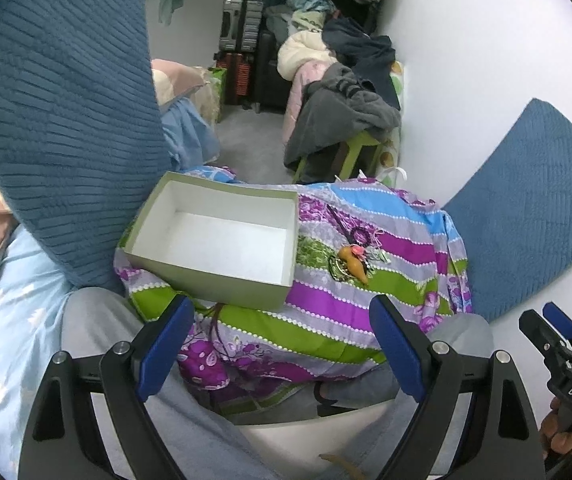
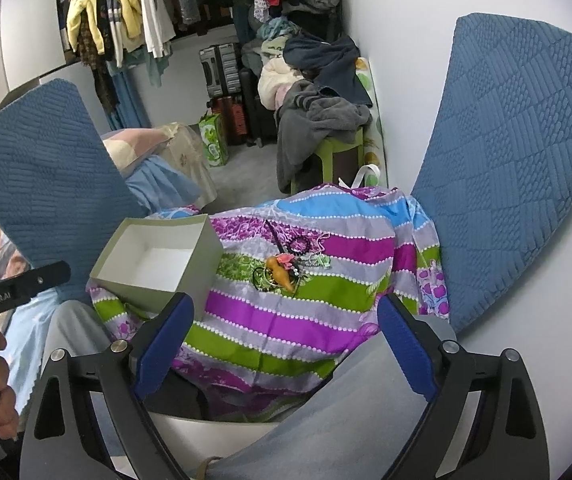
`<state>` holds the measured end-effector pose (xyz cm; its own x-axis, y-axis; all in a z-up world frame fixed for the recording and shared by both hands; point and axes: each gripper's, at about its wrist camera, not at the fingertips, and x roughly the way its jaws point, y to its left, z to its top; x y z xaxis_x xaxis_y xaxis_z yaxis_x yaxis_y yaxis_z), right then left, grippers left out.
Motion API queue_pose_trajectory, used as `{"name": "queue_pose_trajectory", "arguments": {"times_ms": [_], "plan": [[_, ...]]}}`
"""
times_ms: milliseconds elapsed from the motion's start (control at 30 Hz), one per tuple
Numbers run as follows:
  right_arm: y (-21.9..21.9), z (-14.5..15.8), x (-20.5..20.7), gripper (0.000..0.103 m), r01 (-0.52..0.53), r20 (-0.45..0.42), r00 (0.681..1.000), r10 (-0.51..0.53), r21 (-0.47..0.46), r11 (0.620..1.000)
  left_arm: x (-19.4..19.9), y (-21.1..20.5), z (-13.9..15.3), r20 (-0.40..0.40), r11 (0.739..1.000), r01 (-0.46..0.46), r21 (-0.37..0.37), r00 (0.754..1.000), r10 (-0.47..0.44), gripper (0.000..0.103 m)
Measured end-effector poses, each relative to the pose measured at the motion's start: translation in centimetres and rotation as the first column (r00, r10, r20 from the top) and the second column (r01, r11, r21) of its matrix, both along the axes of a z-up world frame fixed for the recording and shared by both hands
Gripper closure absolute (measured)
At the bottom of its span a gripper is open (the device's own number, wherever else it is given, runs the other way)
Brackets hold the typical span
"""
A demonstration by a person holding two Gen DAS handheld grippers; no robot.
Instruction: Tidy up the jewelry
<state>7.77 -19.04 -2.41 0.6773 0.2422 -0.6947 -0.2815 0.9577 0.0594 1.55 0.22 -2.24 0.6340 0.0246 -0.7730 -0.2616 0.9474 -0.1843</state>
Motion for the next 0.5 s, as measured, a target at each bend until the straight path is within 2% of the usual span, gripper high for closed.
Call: {"name": "queue_pose_trajectory", "arguments": {"times_ms": [300,500], "plan": [[-0.9,-1.9,1.4,0.011,0.003,0.003,1.000,-0.003,0.013,1.000,2.4,-1.5,-1.9,-0.014,1.000,0.026,-0.006,1.000,-0.027,0.013],[-1.2,-2.9,2.3,0.011,0.001,-0.004,1.000,0.000,0.019,1.000,3.3,-1.4,-3.3,-0.039,1.000,-0.010,0.001,0.999,0.010,0.013]]}}
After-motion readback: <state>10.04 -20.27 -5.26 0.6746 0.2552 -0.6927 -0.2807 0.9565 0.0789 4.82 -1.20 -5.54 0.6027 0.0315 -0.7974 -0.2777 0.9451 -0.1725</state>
